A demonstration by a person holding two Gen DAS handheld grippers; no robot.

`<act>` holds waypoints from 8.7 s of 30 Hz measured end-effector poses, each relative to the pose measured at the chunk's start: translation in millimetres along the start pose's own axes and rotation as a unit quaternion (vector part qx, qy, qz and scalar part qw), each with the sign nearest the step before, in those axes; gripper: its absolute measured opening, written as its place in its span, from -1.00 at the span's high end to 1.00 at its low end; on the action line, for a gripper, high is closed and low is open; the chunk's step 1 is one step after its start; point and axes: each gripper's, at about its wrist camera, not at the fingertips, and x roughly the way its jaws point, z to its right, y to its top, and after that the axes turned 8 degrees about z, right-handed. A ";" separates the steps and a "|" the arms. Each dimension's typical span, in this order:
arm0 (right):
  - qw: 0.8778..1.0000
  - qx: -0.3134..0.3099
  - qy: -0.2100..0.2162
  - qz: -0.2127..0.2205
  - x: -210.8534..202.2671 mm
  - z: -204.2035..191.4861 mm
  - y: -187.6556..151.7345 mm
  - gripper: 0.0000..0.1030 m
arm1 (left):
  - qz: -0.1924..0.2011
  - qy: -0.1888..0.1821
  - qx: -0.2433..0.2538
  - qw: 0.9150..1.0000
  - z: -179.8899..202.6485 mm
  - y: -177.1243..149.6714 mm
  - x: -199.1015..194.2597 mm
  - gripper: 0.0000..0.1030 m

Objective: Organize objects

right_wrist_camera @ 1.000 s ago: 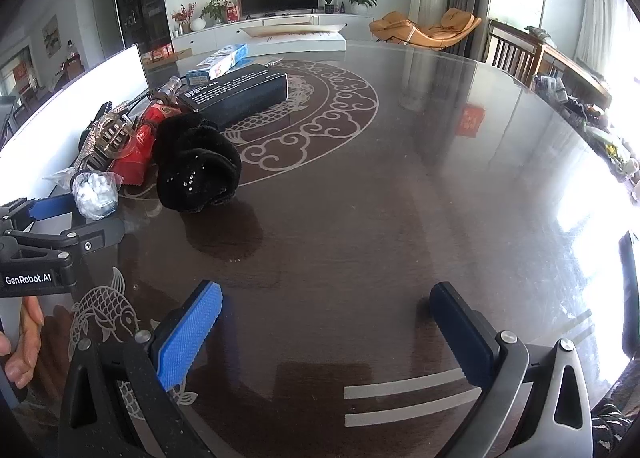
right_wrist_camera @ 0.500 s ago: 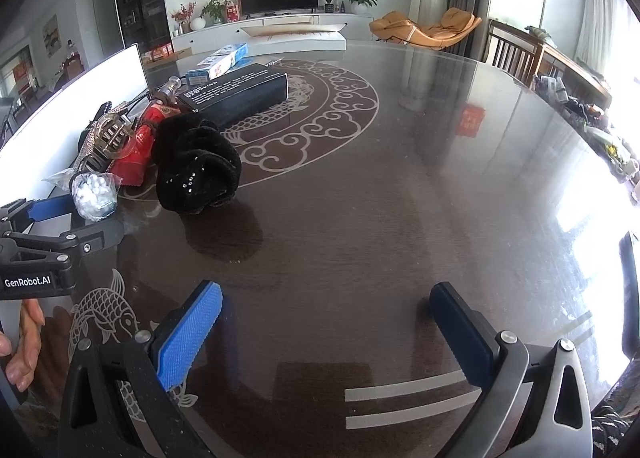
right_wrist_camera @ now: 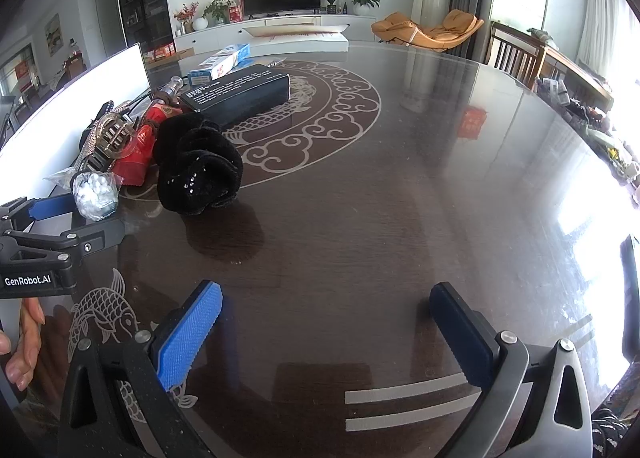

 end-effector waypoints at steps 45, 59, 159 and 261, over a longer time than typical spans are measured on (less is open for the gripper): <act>1.000 -0.006 0.006 0.006 -0.8 -1.7 -1.0 -1.00 | -0.036 -0.013 0.017 0.999 3.9 -9.6 -10.9 -1.00; 1.000 -0.016 0.019 0.007 -0.2 -4.6 -1.7 -1.00 | -0.029 -0.063 -0.014 0.998 -18.6 -31.7 -53.1 -1.00; 1.000 -0.015 0.021 0.011 0.6 -4.6 -3.1 -1.00 | -0.067 0.013 -0.034 0.997 -43.6 -7.9 -13.8 -1.00; 0.999 0.022 -0.027 -0.021 32.8 2.8 53.2 -0.86 | -0.010 -0.031 -0.030 0.999 11.7 -14.2 -49.2 -0.95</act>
